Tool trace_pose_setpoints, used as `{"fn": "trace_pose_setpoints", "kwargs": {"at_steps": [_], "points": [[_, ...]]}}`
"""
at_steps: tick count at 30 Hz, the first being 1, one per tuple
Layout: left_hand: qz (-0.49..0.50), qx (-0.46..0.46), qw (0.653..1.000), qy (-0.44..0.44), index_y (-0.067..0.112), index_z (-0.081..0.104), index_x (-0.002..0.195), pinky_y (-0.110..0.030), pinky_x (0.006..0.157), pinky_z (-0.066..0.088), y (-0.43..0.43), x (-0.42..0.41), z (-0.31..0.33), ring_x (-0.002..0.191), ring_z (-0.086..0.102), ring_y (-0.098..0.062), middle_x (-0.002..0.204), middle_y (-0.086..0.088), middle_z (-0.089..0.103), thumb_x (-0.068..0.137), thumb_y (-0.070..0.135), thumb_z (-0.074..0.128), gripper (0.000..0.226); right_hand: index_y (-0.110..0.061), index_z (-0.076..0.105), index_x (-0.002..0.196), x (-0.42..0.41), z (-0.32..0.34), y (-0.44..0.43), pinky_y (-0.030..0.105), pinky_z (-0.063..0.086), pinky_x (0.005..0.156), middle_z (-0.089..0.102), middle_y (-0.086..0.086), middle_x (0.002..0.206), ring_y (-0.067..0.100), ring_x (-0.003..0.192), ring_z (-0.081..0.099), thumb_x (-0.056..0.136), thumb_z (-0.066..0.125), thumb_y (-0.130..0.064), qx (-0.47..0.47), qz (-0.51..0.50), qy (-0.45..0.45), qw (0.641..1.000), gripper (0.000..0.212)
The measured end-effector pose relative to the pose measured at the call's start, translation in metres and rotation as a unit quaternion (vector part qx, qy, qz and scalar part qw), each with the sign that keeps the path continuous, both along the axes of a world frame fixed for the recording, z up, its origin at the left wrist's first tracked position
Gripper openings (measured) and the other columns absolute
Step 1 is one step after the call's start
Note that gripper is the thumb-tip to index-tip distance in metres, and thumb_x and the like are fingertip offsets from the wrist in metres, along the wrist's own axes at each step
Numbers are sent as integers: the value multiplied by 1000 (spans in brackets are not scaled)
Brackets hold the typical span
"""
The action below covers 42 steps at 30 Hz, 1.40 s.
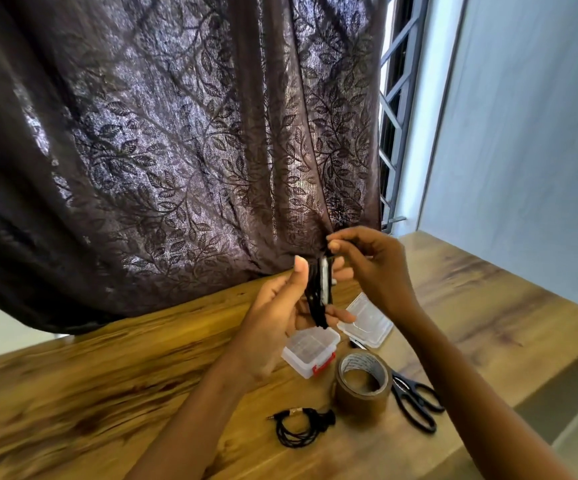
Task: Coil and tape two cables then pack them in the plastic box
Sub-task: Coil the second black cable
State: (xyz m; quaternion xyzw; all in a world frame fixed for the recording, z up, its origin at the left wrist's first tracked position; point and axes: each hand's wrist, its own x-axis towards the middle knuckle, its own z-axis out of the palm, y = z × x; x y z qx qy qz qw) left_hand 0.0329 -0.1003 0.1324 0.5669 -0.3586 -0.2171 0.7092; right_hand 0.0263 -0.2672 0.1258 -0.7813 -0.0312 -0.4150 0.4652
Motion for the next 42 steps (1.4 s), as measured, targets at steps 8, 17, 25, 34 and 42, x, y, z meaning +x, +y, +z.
{"fn": "trace_pose_setpoints", "kwargs": {"at_steps": [8, 17, 25, 34, 42], "points": [[57, -92, 993, 52, 17, 59, 112, -24, 74, 56, 3, 16, 5, 92, 69, -21, 116, 5, 68, 80, 42, 37, 45, -13, 69, 105, -11, -51, 30, 24, 50, 60, 65, 0, 83, 8, 72, 60, 86, 54, -13, -75, -12, 25, 997, 23], [86, -83, 991, 55, 25, 55, 114, -29, 107, 37, 4, 21, -8, 121, 53, -11, 99, 21, 71, 81, 41, 36, 42, -13, 55, 91, -40, -37, 61, 20, 52, 57, 66, 11, 80, 8, 62, 62, 88, 58, -4, 189, 150, 136, 961, 10], [66, -91, 991, 76, 23, 51, 122, -22, 91, 49, 3, 22, -16, 121, 53, -12, 99, 20, 71, 94, 8, 35, 35, 2, 59, 102, -46, -26, 56, 21, 53, 62, 67, 18, 91, 15, 70, 65, 82, 52, 13, 341, 258, 129, 895, 24], [33, -89, 989, 115, 14, 46, 133, -27, 93, 49, 3, 15, -33, 113, 59, -15, 114, 0, 69, 68, 6, 40, 66, -23, 72, 80, -36, -47, 60, 22, 50, 67, 61, -7, 87, 12, 83, 59, 69, 76, -30, 85, 9, 18, 996, 14], [41, -129, 972, 194, 11, 55, 122, -30, 99, 40, 5, 7, -47, 109, 54, -17, 118, -3, 65, 87, -2, 31, 44, -23, 67, 76, -34, -59, 70, 13, 45, 73, 67, -12, 98, 4, 94, 56, 71, 78, -16, 45, -27, 32, 998, 14]]}}
